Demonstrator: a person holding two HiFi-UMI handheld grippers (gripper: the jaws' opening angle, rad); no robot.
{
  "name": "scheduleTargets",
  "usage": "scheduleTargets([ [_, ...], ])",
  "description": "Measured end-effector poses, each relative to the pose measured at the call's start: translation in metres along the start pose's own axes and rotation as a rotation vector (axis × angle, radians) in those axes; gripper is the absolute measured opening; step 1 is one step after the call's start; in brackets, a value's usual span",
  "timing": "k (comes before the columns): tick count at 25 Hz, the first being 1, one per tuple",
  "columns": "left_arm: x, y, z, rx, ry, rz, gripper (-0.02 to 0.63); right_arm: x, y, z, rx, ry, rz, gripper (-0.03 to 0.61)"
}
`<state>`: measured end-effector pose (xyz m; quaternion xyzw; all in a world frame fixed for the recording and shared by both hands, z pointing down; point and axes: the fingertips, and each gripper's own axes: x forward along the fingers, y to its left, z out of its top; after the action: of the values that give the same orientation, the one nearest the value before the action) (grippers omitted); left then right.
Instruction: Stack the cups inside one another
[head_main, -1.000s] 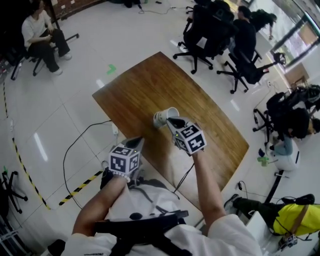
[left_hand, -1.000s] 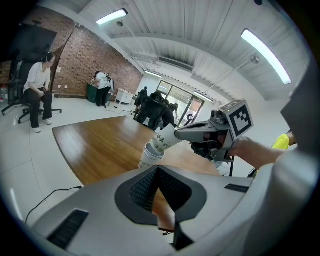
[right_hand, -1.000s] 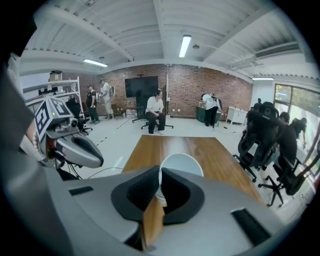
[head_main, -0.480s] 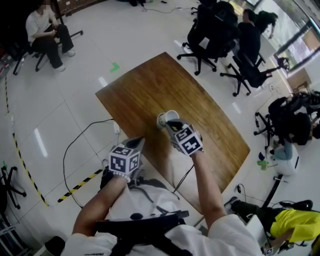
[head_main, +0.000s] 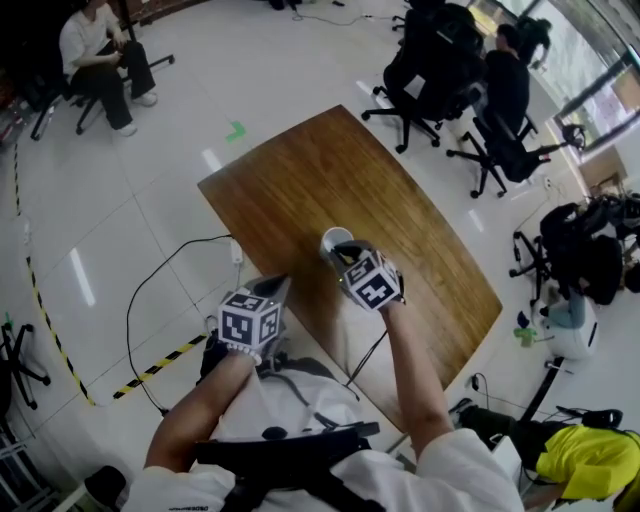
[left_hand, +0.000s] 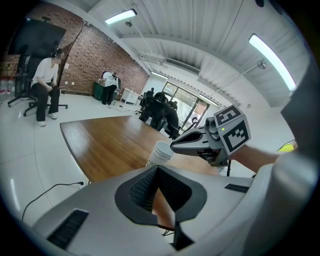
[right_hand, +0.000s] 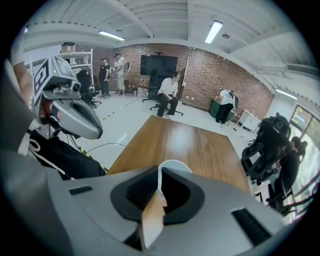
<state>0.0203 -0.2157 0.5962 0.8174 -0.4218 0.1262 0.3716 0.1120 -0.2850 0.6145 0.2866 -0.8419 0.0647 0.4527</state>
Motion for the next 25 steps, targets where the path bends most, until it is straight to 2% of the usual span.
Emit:
scheduleTargets([
  [6,-0.001,0.005,-0.001,-0.012,0.0,0.008,-0.005,0.007,-0.001,-0.003,0.007,0.011,0.004,0.031],
  [14,-0.001,0.004,0.003,-0.01,-0.01,0.013,-0.003,0.001,-0.003,-0.003,0.078,-0.039,-0.007,0.041],
  [17,-0.004,0.002,0.009,-0.018,-0.024,0.018,-0.005,-0.016,-0.011,0.003,0.239,-0.155,-0.012,0.04],
  [21,-0.013,-0.002,0.015,-0.018,-0.038,0.034,-0.005,-0.041,-0.016,0.003,0.527,-0.343,0.056,0.015],
  [25,-0.029,-0.013,0.018,0.018,-0.042,0.051,-0.005,-0.065,-0.014,-0.006,0.656,-0.457,0.065,0.003],
])
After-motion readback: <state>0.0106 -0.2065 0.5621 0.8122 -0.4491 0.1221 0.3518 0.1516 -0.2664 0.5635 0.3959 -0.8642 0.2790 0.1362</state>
